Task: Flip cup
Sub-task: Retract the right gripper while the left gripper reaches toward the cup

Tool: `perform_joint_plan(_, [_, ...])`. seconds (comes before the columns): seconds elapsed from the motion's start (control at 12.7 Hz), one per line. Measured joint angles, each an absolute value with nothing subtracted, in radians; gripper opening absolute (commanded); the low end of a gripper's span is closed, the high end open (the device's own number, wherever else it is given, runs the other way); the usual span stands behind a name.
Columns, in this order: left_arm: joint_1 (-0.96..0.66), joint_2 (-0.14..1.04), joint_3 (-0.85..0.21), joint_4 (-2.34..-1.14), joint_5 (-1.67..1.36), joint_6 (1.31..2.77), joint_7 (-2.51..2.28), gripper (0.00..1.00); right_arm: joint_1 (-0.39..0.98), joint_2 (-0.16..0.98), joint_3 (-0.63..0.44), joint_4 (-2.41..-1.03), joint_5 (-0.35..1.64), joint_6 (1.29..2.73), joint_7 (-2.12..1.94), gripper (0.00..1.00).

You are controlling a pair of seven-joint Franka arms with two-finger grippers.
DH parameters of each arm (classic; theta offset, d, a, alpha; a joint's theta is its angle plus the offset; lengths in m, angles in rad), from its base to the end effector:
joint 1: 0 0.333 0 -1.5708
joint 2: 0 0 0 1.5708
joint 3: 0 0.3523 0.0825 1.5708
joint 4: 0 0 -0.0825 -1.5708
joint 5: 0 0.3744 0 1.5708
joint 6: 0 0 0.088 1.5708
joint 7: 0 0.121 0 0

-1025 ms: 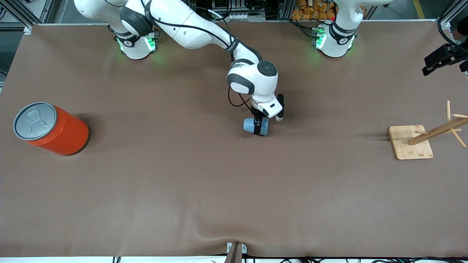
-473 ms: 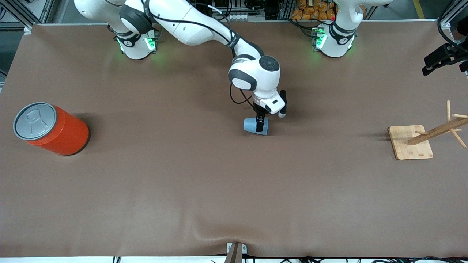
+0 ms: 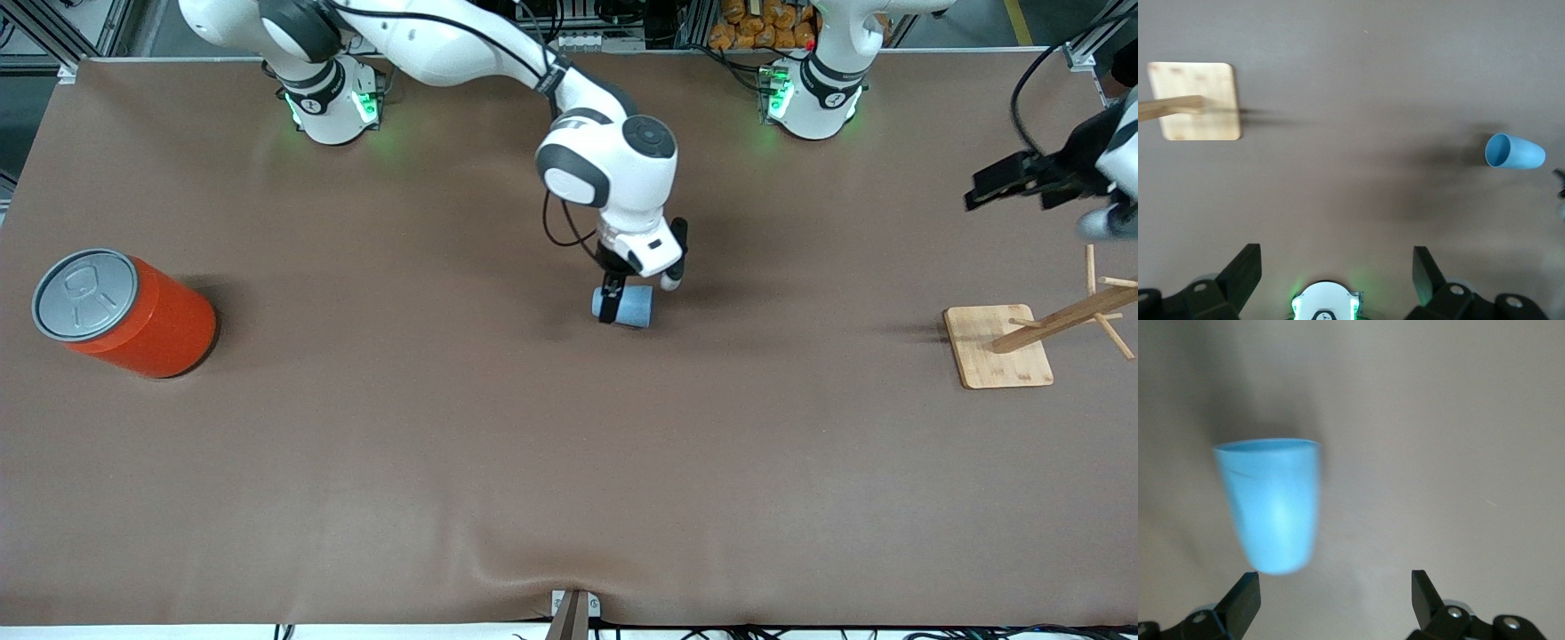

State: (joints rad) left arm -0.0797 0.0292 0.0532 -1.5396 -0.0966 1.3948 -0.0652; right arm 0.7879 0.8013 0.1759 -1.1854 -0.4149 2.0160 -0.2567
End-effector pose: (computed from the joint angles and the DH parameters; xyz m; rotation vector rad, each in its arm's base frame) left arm 0.5322 -0.0276 0.6322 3.0425 0.0459 -0.2717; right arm 0.5011 0.5987 0.3327 2.2857 1.8054 0.1837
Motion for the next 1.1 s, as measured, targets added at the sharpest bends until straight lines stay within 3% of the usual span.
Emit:
perform_joint_plan(0.32, [-0.104, 0.125, 0.019, -1.618, -0.250, 1.502, -0.064, 1.00, 0.631, 0.690, 0.164, -1.139, -0.397, 1.874, -0.251, 1.00])
perform_joint_plan(0.71, [-0.132, 0.250, -0.147, -1.740, -0.405, 1.773, -0.065, 1.00, 0.519, 0.508, 0.077, -1.122, -0.395, 1.788, -0.250, 1.00])
perform_joint_plan(1.1, [-0.135, 0.384, -0.219, -1.755, -0.468, 1.894, -0.062, 1.00, 0.245, 0.437, 0.160, -1.123, -0.316, 1.754, -0.205, 1.00])
